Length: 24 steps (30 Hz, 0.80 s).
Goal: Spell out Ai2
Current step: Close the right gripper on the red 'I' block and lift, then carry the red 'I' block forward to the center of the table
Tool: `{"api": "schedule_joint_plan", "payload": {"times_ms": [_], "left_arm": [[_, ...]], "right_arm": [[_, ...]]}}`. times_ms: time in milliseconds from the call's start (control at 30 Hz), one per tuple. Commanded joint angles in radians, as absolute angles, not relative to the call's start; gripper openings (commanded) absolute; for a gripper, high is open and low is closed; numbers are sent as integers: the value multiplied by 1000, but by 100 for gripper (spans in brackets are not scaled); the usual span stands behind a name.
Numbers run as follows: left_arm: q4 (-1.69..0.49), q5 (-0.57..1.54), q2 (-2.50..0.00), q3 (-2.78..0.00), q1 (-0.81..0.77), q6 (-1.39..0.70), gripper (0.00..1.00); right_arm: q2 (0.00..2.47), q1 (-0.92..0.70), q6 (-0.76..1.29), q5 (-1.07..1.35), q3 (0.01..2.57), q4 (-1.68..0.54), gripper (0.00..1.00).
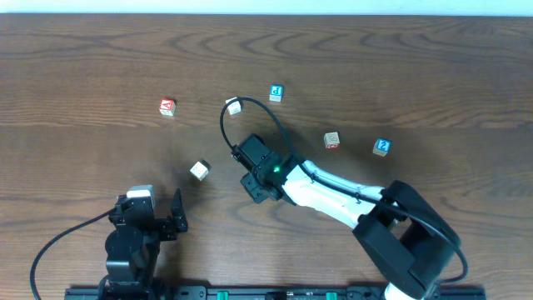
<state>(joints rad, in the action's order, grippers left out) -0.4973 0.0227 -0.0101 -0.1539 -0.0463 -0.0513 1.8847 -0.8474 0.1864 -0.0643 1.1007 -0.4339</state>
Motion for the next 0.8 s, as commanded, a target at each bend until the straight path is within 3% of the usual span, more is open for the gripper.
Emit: {"api": "schedule_joint_plan", "payload": {"times_ms": [0,467,633,767], "left_arm": [[-498,26,-4,-138,-41,-48,95],[-497,26,-4,-138,-41,-48,95],[-498,26,-4,-138,-41,-48,95],[-498,26,-4,-138,-41,-48,95]], "right_arm": [[1891,-856,209,-83,1133,-447,36],[1891,-769,341,-221,1330,-561,35],[1891,-691,405,-221,1353,-561,25],[1891,-638,419,-218,1385,-561,2]]}}
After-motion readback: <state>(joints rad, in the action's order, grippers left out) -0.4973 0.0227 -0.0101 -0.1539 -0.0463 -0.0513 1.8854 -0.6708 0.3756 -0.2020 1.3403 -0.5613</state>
